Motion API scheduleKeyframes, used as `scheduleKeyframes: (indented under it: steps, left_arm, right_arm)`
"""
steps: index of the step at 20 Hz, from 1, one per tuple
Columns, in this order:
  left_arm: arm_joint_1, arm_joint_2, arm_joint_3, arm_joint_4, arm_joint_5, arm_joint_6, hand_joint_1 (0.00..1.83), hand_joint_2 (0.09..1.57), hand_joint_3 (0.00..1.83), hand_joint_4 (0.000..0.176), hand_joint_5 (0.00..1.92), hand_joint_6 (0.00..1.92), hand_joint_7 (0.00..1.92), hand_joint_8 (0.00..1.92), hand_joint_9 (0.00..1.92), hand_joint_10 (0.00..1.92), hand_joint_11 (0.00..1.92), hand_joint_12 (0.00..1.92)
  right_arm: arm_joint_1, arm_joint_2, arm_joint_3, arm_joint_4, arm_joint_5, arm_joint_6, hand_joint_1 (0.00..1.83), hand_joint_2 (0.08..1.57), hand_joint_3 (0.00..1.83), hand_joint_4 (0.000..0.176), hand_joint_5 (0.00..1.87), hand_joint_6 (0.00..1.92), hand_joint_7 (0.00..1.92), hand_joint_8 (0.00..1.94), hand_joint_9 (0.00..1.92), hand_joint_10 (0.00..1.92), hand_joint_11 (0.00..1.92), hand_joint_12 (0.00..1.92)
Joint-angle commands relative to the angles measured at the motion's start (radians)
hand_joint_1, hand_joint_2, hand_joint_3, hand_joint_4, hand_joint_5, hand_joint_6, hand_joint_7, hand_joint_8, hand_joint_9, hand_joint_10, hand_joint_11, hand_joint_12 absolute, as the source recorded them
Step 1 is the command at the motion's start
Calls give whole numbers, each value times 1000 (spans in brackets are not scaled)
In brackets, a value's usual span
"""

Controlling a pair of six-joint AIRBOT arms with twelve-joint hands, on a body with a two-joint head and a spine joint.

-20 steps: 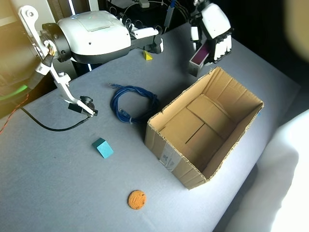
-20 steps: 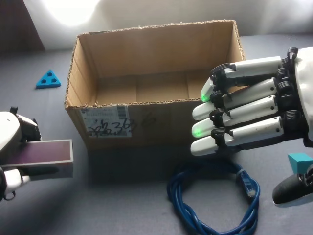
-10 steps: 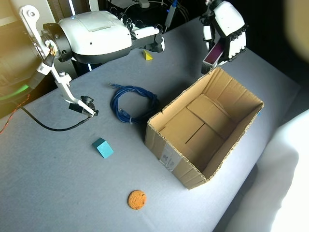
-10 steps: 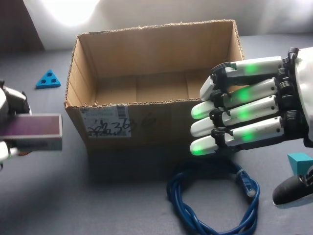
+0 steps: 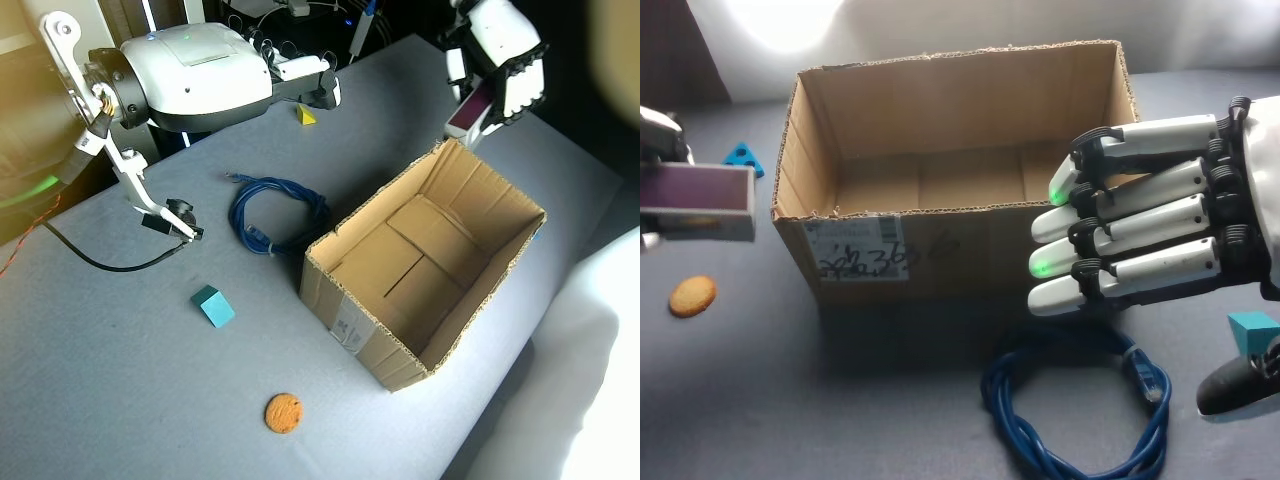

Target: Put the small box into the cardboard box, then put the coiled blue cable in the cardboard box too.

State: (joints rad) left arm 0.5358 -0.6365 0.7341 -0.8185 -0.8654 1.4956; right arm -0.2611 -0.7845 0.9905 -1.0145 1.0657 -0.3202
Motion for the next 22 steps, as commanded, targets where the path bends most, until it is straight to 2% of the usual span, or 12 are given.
scheduleKeyframes:
  steps: [1, 6, 8, 10, 11, 14, 15, 17, 18, 20, 21, 22]
  left_arm:
    - [-18, 18, 10, 56, -96, -7, 1363, 1163, 0, 0, 912, 881, 886, 1245, 762, 1422, 580, 1279]
    - [-132, 14, 64, 154, 16, -15, 1359, 1178, 0, 0, 877, 906, 867, 1291, 726, 1470, 550, 1288]
    - [-183, 10, 82, 191, 68, -15, 1362, 1169, 0, 0, 888, 895, 885, 1244, 748, 1460, 561, 1297]
    - [-236, 4, 96, 224, 119, -14, 1358, 1180, 0, 0, 879, 899, 855, 1300, 732, 1474, 562, 1266]
    - [-267, 0, 103, 250, 148, -14, 1361, 1174, 0, 0, 887, 878, 872, 1271, 737, 1474, 564, 1268]
    - [-341, -21, 118, 301, 230, -15, 1360, 1171, 1, 0, 878, 917, 887, 1233, 740, 1466, 542, 1288]
    - [-352, -28, 119, 306, 235, -15, 1354, 1189, 2, 0, 847, 951, 847, 1310, 710, 1506, 526, 1317]
    - [-372, -43, 121, 316, 276, -15, 1359, 1173, 0, 0, 872, 927, 874, 1263, 748, 1452, 559, 1277]
    - [-381, -55, 120, 320, 293, -16, 1354, 1187, 3, 0, 835, 985, 852, 1303, 723, 1480, 522, 1275]
    - [-390, -79, 119, 323, 301, -21, 1360, 1172, 1, 0, 862, 947, 881, 1238, 754, 1452, 552, 1246]
    - [-395, -93, 119, 324, 301, -22, 1363, 1163, 0, 0, 902, 886, 894, 1214, 764, 1441, 578, 1272]
    - [-402, -113, 121, 325, 301, -24, 1360, 1171, 1, 0, 886, 910, 877, 1238, 744, 1472, 551, 1308]
  right_arm:
    - [8, 11, -3, 77, 86, -3, 717, 995, 0, 0, 469, 12, 494, 8, 469, 7, 30, 1031]
    - [8, 11, -3, 77, 86, -5, 671, 1012, 4, 0, 444, 1, 473, 0, 438, 0, 18, 1027]
    - [8, 11, -3, 77, 86, -6, 699, 999, 0, 0, 455, 4, 484, 4, 449, 5, 36, 1032]
    - [8, 11, -3, 77, 86, -7, 732, 986, 0, 0, 473, 3, 505, 3, 469, 6, 57, 1015]
    - [8, 11, -3, 77, 86, -7, 761, 968, 0, 0, 514, 4, 537, 4, 497, 7, 90, 993]
    - [8, 11, -3, 77, 86, -9, 707, 991, 7, 0, 477, 0, 515, 2, 481, 3, 67, 981]
    - [8, 11, -3, 77, 86, -9, 638, 1020, 5, 0, 429, 0, 474, 0, 438, 0, 13, 1011]
    - [8, 11, -3, 77, 86, -9, 723, 1000, 0, 0, 467, 17, 490, 9, 453, 9, 27, 1029]
    - [8, 11, -3, 77, 85, -11, 723, 1002, 0, 0, 482, 8, 499, 4, 464, 6, 44, 997]
    - [8, 11, -2, 77, 85, -12, 713, 1008, 1, 0, 468, 5, 484, 4, 455, 3, 42, 984]
    - [8, 11, -2, 77, 85, -13, 713, 1007, 0, 0, 482, 10, 496, 8, 464, 6, 53, 989]
    - [8, 11, -2, 77, 85, -13, 725, 1003, 0, 0, 492, 12, 503, 9, 468, 7, 55, 988]
